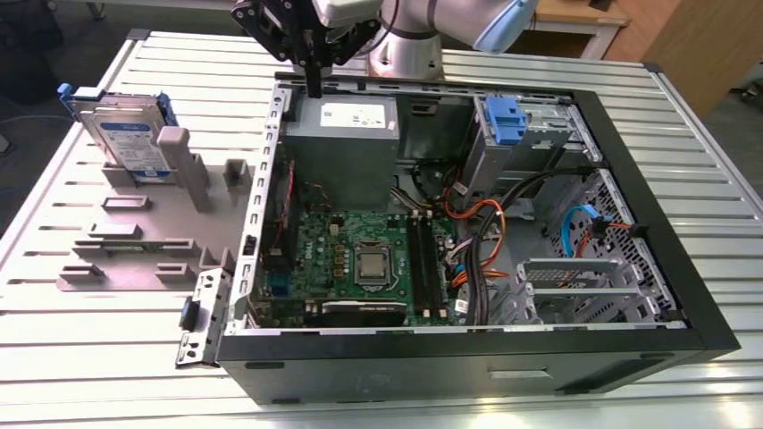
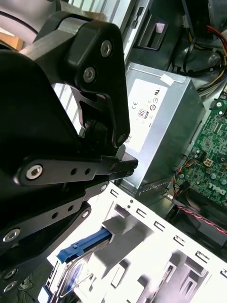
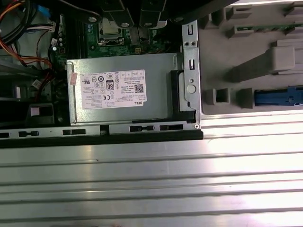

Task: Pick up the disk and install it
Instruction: 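Reach for the disk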

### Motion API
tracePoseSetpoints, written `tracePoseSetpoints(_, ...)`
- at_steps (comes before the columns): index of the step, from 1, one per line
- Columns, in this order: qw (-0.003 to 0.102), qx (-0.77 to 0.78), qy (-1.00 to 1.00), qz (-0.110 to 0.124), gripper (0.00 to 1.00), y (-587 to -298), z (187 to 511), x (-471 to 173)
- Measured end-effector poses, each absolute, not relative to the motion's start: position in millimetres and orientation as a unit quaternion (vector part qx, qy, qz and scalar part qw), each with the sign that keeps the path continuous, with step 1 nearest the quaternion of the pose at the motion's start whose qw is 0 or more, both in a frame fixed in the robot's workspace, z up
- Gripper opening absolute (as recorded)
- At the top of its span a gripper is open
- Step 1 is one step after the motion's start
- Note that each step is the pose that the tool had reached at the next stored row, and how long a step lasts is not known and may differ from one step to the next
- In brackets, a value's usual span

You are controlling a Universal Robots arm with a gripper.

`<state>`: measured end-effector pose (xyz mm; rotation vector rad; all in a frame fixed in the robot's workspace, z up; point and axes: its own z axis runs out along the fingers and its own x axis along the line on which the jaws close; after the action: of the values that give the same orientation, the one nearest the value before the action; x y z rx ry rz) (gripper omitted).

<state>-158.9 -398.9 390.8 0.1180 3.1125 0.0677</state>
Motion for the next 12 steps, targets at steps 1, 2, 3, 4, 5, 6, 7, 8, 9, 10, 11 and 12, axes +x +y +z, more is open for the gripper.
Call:
tracePoseSetpoints(1, 0.013, 0.038, 0.999, 0.022, 0.11, -398.9, 390.8, -159.5)
tracePoseSetpoints(2, 0.013, 0.038, 0.999, 0.022, 0.11, -398.9, 390.7, -160.0)
tracePoseSetpoints(3, 0.013, 0.038, 0.999, 0.022, 0.11, -398.9, 390.7, -160.5)
tracePoseSetpoints(4, 0.013, 0.038, 0.999, 0.022, 0.11, -398.9, 390.6, -161.0)
tracePoseSetpoints(5, 0.013, 0.038, 0.999, 0.022, 0.11, -398.9, 390.6, -161.5)
tracePoseSetpoints(6, 0.013, 0.038, 0.999, 0.022, 0.11, -398.9, 390.5, -162.0)
tracePoseSetpoints(7, 0.013, 0.038, 0.999, 0.022, 0.11, -398.9, 390.5, -162.4)
tracePoseSetpoints(8, 0.013, 0.038, 0.999, 0.022, 0.11, -398.9, 390.5, -163.0)
tracePoseSetpoints(9, 0.013, 0.038, 0.999, 0.022, 0.11, -399.0, 390.5, -163.5)
tracePoseSetpoints(10, 0.013, 0.038, 0.999, 0.022, 0.11, -398.9, 390.5, -164.0)
tracePoseSetpoints(11, 0.013, 0.038, 0.999, 0.022, 0.11, -398.9, 390.5, -164.4)
tracePoseSetpoints(12, 0.013, 0.038, 0.999, 0.022, 0.11, -398.9, 390.4, -164.9)
